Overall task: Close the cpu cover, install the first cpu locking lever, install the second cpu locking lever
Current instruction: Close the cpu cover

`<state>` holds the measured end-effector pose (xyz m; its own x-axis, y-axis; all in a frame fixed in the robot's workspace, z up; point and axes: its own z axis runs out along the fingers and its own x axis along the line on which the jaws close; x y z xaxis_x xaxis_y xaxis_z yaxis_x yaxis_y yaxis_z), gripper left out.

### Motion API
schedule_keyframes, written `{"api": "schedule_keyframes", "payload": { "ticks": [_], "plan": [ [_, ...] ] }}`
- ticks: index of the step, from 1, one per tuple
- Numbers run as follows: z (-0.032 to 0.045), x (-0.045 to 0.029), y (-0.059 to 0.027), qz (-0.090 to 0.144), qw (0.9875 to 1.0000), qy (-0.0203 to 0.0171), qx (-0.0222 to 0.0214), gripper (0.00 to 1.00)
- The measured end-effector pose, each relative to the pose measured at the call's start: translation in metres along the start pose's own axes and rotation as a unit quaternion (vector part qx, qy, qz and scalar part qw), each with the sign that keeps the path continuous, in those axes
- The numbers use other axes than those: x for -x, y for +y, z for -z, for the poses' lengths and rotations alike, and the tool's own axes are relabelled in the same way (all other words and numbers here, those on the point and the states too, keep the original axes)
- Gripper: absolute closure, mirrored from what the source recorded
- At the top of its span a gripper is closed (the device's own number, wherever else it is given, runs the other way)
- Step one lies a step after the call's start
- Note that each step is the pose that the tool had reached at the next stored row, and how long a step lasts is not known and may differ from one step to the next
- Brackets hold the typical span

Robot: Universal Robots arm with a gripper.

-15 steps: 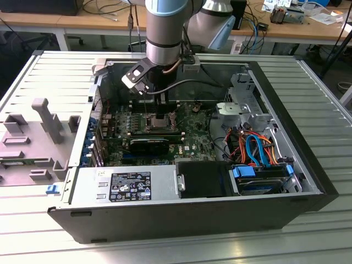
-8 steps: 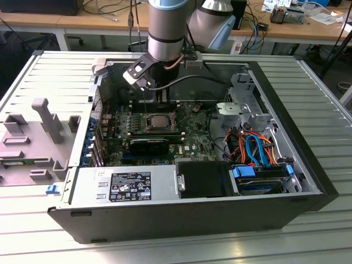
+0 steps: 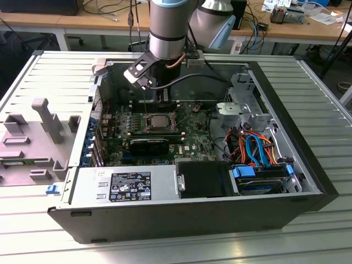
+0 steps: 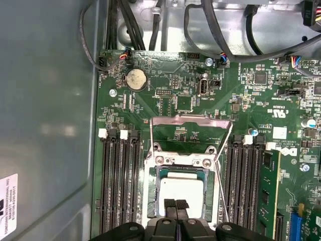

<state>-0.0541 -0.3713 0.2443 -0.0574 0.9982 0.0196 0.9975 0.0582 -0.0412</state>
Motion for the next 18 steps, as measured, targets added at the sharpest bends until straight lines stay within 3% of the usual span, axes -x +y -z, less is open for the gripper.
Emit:
{"api": "schedule_keyframes", "payload": {
  "ticks": [10,18],
  "plan": [
    [0.0088,-0.0001,-0.0003,0.0,1.0,0.003,0.0002,0.89],
    [0.014,0.0001,-0.0005,0.0,1.0,0.0095,0.0006,0.89]
  ]
}}
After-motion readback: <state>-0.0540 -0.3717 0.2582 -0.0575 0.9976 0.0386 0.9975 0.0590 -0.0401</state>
